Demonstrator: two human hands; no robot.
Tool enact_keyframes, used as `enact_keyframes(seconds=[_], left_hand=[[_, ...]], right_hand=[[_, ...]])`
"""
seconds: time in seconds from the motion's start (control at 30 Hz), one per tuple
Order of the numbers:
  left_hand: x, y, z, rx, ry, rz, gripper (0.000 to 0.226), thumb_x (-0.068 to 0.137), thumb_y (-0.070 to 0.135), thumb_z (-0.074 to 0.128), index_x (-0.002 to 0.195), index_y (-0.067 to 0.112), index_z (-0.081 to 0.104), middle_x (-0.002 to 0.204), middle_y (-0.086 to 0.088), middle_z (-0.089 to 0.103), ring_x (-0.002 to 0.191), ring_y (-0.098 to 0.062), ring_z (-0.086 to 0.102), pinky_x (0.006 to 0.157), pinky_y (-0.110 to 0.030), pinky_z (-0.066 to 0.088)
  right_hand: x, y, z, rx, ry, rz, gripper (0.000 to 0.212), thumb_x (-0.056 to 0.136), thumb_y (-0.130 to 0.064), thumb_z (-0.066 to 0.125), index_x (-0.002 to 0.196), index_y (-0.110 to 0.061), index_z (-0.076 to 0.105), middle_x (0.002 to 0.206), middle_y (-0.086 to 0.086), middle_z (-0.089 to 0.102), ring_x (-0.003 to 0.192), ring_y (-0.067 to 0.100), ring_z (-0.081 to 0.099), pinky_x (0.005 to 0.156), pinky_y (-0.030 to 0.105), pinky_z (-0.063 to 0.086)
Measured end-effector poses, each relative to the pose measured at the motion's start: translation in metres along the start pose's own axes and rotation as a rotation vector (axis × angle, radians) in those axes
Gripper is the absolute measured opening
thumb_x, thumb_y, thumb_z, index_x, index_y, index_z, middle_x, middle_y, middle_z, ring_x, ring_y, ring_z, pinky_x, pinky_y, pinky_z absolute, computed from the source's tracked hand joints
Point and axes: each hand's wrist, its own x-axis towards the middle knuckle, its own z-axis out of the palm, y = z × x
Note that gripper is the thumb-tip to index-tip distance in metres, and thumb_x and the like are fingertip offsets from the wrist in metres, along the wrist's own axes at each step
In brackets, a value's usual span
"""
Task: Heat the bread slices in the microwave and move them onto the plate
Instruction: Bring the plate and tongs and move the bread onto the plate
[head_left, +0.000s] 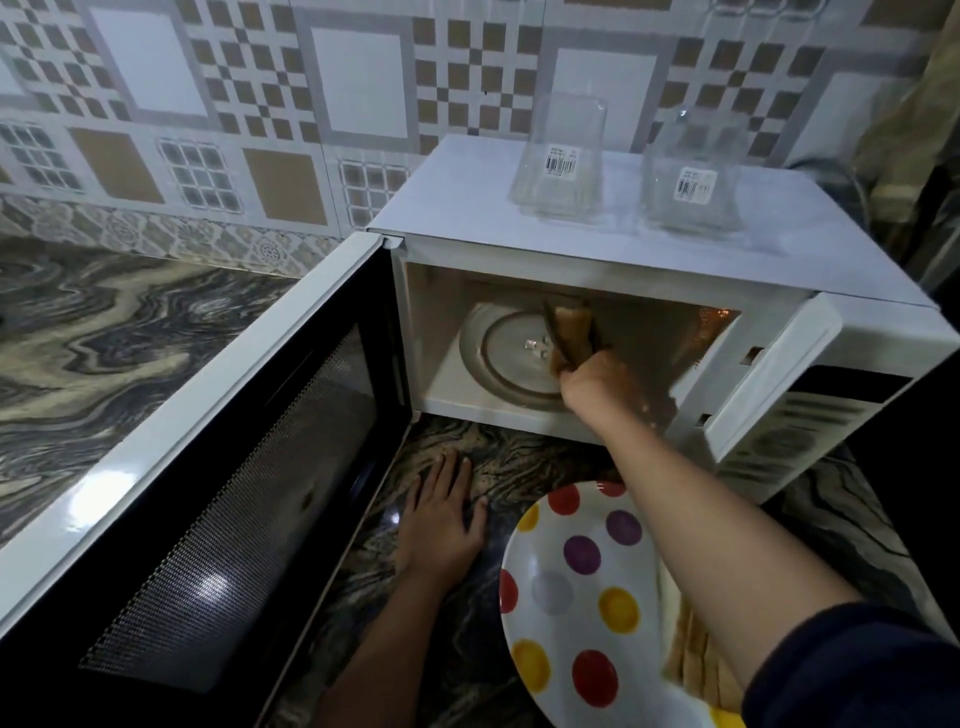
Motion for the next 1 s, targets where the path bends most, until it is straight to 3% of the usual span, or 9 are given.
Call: enact_keyframes(seconds=[0.17, 0.27, 0.4, 0.5, 0.77, 0.87, 1.0], left_hand=[[0.0, -0.001, 0.001, -0.014, -0.006, -0.001, 0.06, 0.095, 0.049, 0.024, 0.149, 0.028, 0.015, 0.159, 0.008, 0.006, 0.146, -0.005, -0.001, 0.114, -0.025, -0.008], [0.0, 0.0, 0.0, -0.001, -0.009, 0.005, 0.063, 0.091, 0.05, 0.019, 0.149, 0.028, 0.014, 0.159, 0.008, 0.006, 0.146, -0.005, -0.001, 0.112, -0.024, -0.009], [0.001, -0.001, 0.0, 0.01, -0.005, 0.006, 0.071, 0.084, 0.056, 0.007, 0.149, 0.028, 0.014, 0.159, 0.008, 0.007, 0.145, -0.005, -0.001, 0.112, -0.023, -0.009], [0.001, -0.001, 0.002, 0.003, -0.01, 0.004, 0.079, 0.078, 0.059, 0.0, 0.149, 0.028, 0.014, 0.159, 0.008, 0.006, 0.145, -0.005, -0.002, 0.114, -0.024, -0.008], [0.0, 0.0, 0.0, -0.007, -0.007, -0.003, 0.079, 0.078, 0.059, 0.001, 0.15, 0.028, 0.012, 0.159, 0.008, 0.006, 0.146, -0.005, -0.001, 0.116, -0.026, -0.006], [0.001, 0.0, 0.0, 0.001, -0.01, 0.001, 0.068, 0.087, 0.055, 0.011, 0.149, 0.027, 0.012, 0.159, 0.007, 0.007, 0.146, -0.006, 0.0, 0.117, -0.026, -0.005], [0.0, 0.0, 0.001, 0.02, -0.028, 0.0, 0.066, 0.089, 0.052, 0.015, 0.149, 0.027, 0.011, 0.159, 0.007, 0.006, 0.146, -0.007, -0.001, 0.116, -0.027, -0.006]], right_hand=[[0.002, 0.0, 0.004, 0.037, -0.044, 0.034, 0.058, 0.091, -0.031, 0.055, 0.139, -0.005, 0.036, 0.141, 0.015, 0.043, 0.129, 0.035, 0.042, 0.103, 0.044, 0.036], [0.004, 0.002, 0.004, 0.018, -0.021, 0.038, 0.053, 0.092, -0.027, 0.053, 0.138, -0.006, 0.037, 0.14, 0.014, 0.045, 0.128, 0.034, 0.043, 0.103, 0.044, 0.038], [0.002, 0.004, 0.004, -0.014, 0.05, 0.025, 0.047, 0.095, -0.032, 0.046, 0.136, -0.011, 0.037, 0.132, 0.011, 0.053, 0.121, 0.033, 0.051, 0.092, 0.042, 0.044], [0.0, 0.003, 0.006, 0.098, 0.02, 0.028, 0.046, 0.091, -0.031, 0.055, 0.129, -0.008, 0.044, 0.129, 0.014, 0.054, 0.118, 0.035, 0.052, 0.095, 0.044, 0.046], [-0.007, 0.006, 0.004, 0.156, 0.0, 0.011, 0.046, 0.091, -0.027, 0.055, 0.131, -0.008, 0.042, 0.132, 0.015, 0.05, 0.12, 0.036, 0.051, 0.096, 0.047, 0.046], [-0.01, 0.013, 0.006, 0.074, 0.026, -0.035, 0.045, 0.092, -0.031, 0.051, 0.13, -0.009, 0.04, 0.127, 0.014, 0.055, 0.116, 0.035, 0.053, 0.089, 0.043, 0.045], [-0.013, 0.016, 0.008, 0.099, 0.004, -0.038, 0.048, 0.092, -0.029, 0.052, 0.133, -0.01, 0.036, 0.129, 0.016, 0.052, 0.114, 0.036, 0.054, 0.091, 0.044, 0.048]])
